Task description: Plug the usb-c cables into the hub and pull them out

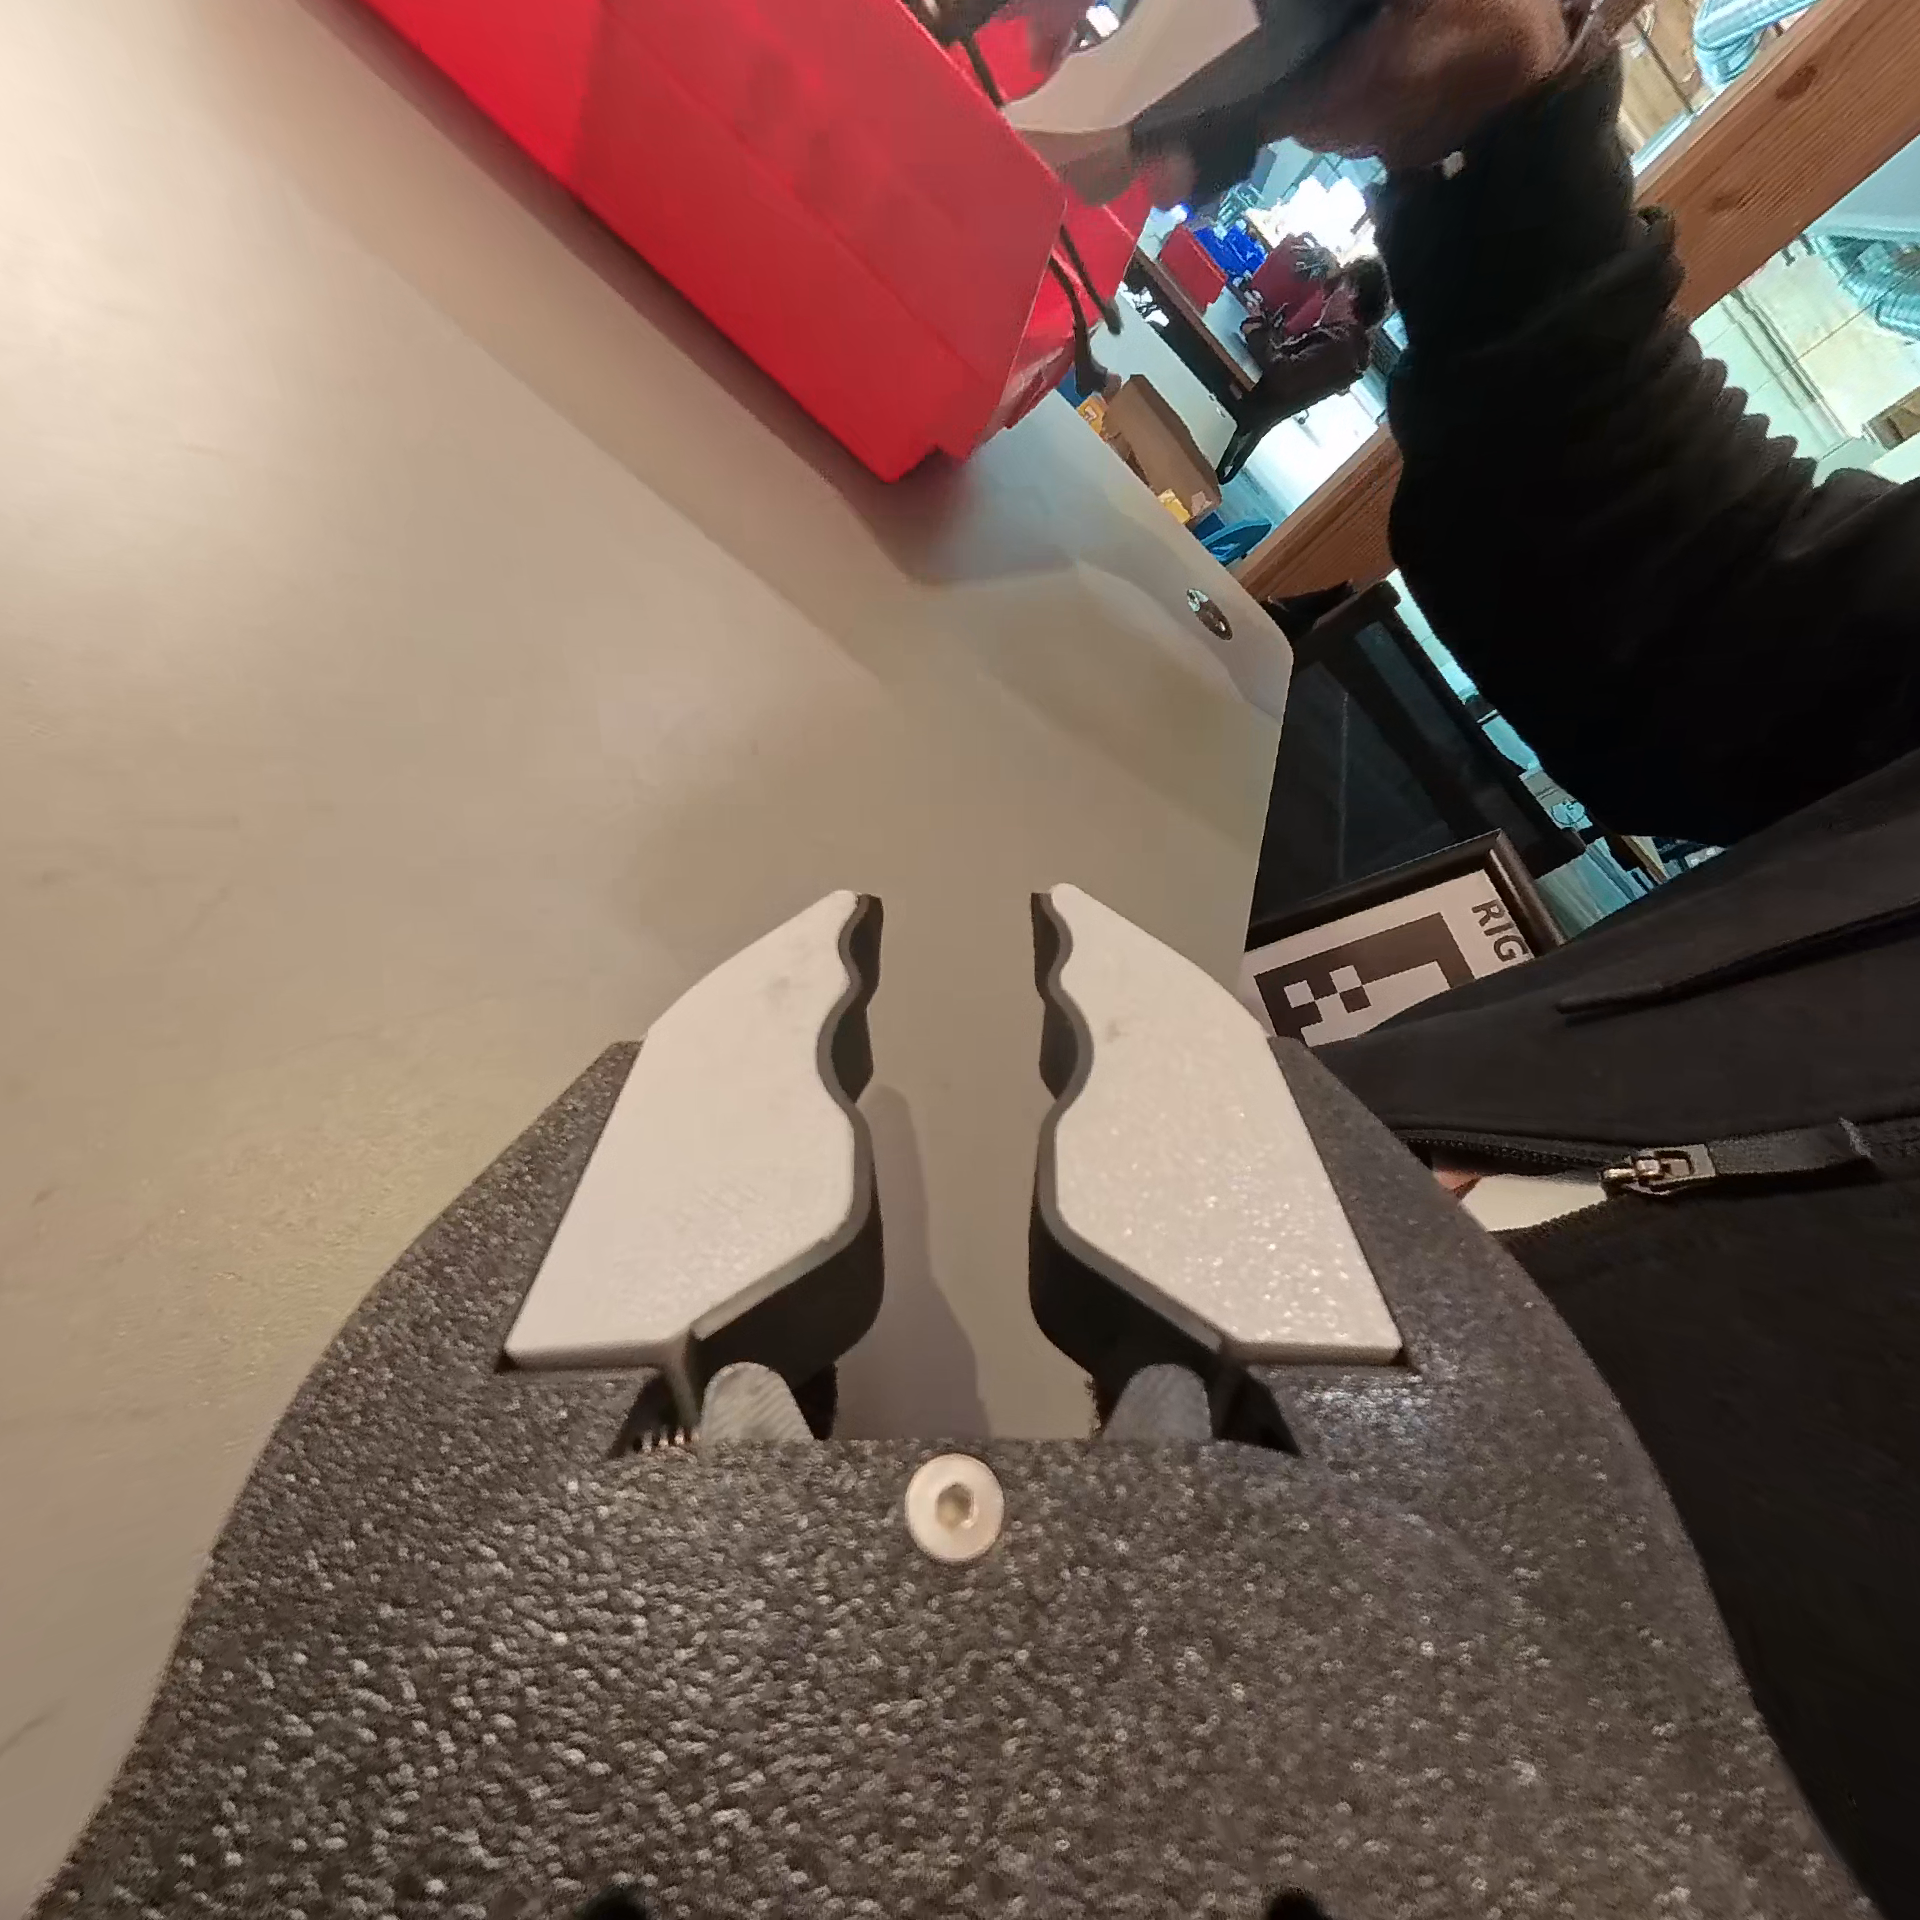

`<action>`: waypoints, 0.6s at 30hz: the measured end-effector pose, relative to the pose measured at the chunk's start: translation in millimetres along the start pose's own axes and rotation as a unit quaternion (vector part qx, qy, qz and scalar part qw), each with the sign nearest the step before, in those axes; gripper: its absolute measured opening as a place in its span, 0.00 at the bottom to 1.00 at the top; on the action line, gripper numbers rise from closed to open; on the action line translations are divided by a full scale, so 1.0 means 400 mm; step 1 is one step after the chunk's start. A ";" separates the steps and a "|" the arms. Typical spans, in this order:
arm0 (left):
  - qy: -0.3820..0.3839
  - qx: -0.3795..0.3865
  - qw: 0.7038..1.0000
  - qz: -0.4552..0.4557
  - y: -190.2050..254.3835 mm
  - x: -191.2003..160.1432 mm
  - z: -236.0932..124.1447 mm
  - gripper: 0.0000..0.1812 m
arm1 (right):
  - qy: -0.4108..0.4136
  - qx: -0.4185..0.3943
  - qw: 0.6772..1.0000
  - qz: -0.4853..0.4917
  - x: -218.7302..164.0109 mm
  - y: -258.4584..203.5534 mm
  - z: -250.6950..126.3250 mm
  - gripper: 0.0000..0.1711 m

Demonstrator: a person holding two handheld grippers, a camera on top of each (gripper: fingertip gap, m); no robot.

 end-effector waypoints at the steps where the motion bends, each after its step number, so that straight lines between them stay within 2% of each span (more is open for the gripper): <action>1: 0.001 0.001 1.000 -0.001 0.000 0.000 0.000 0.16 | 0.002 0.007 1.000 0.002 -0.013 -0.006 -0.017 0.19; 10: 0.000 -0.003 1.000 -0.015 -0.007 0.002 0.001 0.16 | 0.038 0.060 0.995 0.069 -0.103 -0.041 -0.073 0.29; 13: 0.000 -0.001 1.000 -0.016 -0.008 0.002 0.002 0.16 | 0.051 0.098 0.988 0.110 -0.113 -0.093 -0.062 0.37; 15: 0.001 0.000 1.000 -0.020 -0.010 0.002 0.002 0.16 | 0.016 0.092 0.991 0.101 -0.123 -0.133 -0.032 0.43; 17: 0.004 0.000 1.000 -0.026 -0.013 0.004 0.002 0.16 | -0.040 0.035 0.996 0.067 -0.138 -0.149 -0.004 0.38; 18: 0.003 -0.001 1.000 -0.028 -0.015 0.005 0.004 0.16 | -0.065 0.004 0.997 0.046 -0.143 -0.151 0.003 0.29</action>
Point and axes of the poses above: each gripper's, where its closed fingertips meet, z out along the fingers, x out of its top, y = z × x across the jaws, the point moved 9 cm from there along -z, back along the fingers, and after that the axes turned 13 degrees about x, right-handed, at the moved point
